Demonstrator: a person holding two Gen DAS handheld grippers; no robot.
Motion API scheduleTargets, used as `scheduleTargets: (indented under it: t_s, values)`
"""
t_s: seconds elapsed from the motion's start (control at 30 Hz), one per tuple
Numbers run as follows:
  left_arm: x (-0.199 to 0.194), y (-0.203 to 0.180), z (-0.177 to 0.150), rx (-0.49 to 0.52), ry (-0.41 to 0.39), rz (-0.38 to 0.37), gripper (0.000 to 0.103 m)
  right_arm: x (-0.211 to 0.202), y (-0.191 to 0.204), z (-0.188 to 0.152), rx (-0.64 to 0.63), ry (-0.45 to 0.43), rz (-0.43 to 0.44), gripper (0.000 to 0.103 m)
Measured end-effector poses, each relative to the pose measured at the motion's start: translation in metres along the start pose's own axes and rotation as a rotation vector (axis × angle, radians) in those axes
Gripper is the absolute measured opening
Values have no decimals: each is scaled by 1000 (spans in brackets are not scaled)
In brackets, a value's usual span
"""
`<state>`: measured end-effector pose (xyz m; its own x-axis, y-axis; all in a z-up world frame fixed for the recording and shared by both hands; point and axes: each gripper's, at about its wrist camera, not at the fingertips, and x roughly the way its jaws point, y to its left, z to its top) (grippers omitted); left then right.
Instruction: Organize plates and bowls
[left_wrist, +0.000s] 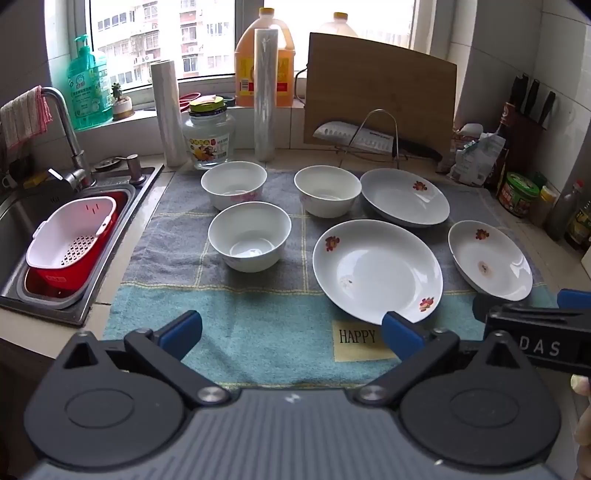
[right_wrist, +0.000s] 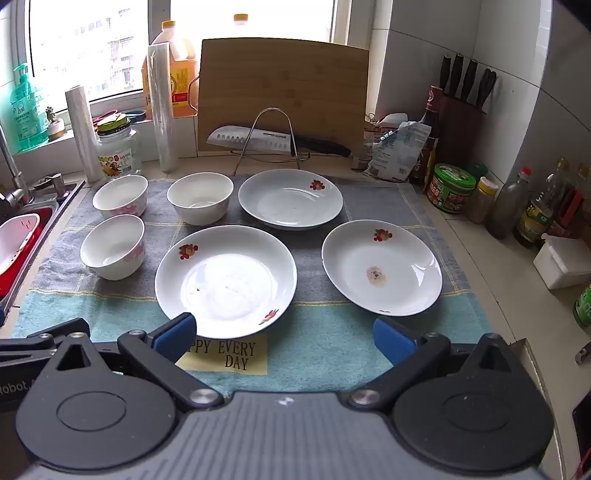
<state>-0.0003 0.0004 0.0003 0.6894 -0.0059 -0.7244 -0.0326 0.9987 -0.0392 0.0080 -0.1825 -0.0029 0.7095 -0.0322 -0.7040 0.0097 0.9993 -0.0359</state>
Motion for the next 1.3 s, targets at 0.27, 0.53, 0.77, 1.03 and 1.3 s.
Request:
scheduleTargets:
  t_s: [0.27, 0.53, 0.77, 1.03, 1.3]
  values:
    - [-4, 5, -1, 8, -10, 5, 102, -1, -2, 0, 0, 1, -3, 103]
    - [-7, -4, -3, 11, -6, 7, 102, -2, -3, 0, 7, 7, -8, 103]
    - [-1, -3, 0, 13, -2, 6, 102, -4, -2, 0, 4, 6, -15, 103]
    - [-2, -3, 0, 14, -4, 6, 102, -4, -2, 0, 5, 8, -14, 103]
    - [-3, -4, 0, 12, -4, 6, 102, -4, -3, 0, 6, 8, -17, 103]
